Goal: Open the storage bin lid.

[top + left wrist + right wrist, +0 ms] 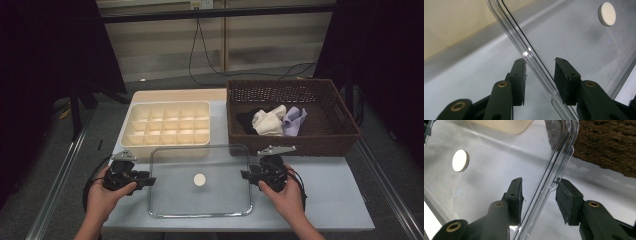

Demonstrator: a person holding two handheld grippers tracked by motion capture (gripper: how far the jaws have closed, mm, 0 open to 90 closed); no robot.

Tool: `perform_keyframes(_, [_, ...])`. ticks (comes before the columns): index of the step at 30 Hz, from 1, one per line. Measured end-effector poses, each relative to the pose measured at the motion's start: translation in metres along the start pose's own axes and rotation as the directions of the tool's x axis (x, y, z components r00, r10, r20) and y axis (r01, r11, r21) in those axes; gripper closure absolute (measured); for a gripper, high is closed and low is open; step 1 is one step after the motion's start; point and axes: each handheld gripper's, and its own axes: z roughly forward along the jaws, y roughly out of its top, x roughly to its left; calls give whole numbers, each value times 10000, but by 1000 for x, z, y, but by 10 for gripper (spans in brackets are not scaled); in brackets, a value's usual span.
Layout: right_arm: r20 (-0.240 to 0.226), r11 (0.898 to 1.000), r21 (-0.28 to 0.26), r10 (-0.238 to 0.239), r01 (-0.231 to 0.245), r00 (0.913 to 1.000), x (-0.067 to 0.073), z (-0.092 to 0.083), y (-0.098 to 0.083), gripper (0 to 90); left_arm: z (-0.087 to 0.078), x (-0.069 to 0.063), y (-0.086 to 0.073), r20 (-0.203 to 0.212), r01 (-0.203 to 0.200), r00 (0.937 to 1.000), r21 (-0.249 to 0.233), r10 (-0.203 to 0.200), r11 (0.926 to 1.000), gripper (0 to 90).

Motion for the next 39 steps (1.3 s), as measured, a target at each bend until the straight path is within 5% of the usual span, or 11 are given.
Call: perform_keyframes(39, [297,9999,95,-123,121,9995,-2,6,-6,490,11,-2,-3,224,107,9997,268,-113,9996,579])
